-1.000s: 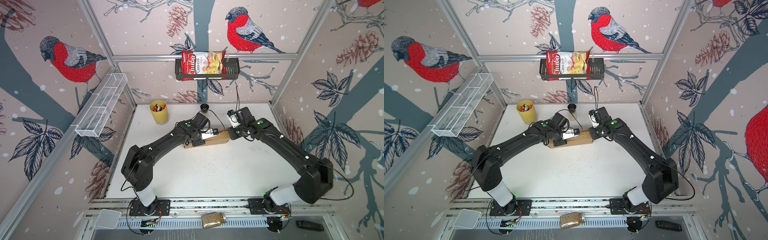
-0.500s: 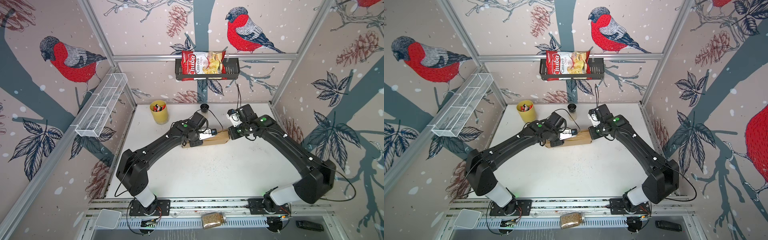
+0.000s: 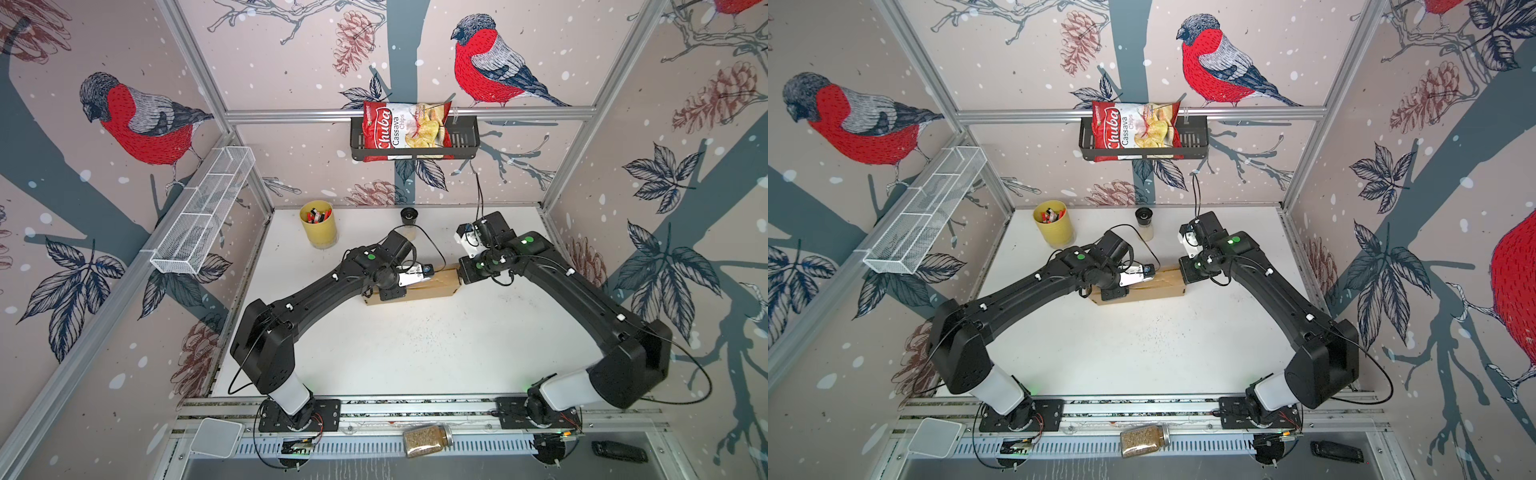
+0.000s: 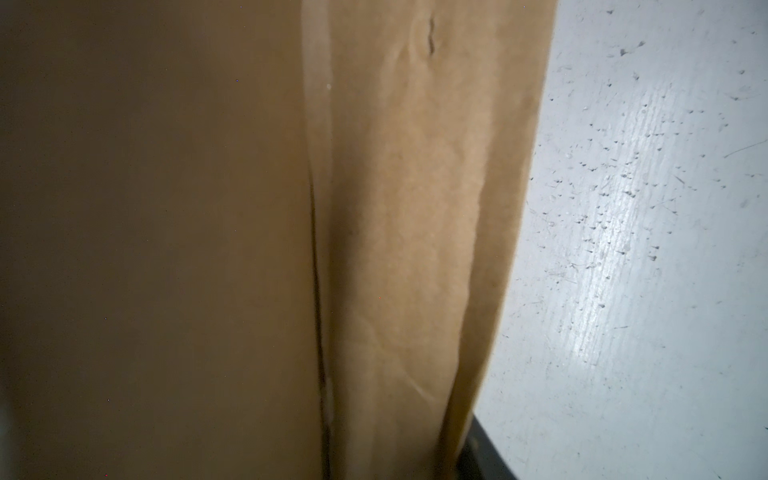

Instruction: Fold the paper box

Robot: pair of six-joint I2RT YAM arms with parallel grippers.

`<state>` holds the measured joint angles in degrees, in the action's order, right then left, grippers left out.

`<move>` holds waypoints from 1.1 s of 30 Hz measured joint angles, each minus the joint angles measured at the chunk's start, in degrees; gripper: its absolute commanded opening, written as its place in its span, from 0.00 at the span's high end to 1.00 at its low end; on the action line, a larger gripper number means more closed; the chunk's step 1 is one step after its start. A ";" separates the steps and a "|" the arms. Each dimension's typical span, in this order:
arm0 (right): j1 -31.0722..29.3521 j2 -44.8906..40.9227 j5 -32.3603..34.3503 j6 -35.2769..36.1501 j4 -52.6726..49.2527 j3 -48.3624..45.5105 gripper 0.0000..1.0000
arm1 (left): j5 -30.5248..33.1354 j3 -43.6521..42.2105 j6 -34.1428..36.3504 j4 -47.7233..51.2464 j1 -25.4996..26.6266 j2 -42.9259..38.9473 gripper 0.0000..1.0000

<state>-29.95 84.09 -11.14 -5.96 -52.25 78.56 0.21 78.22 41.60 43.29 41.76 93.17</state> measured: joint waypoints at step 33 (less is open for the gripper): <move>2.34 3.45 -1.46 -0.24 6.14 -1.57 0.96 | 6.38 -0.85 -1.36 -4.20 0.02 -5.55 0.21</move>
<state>-27.62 87.55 -12.60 -6.20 -46.11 76.99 6.59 77.36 40.25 39.09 41.78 87.61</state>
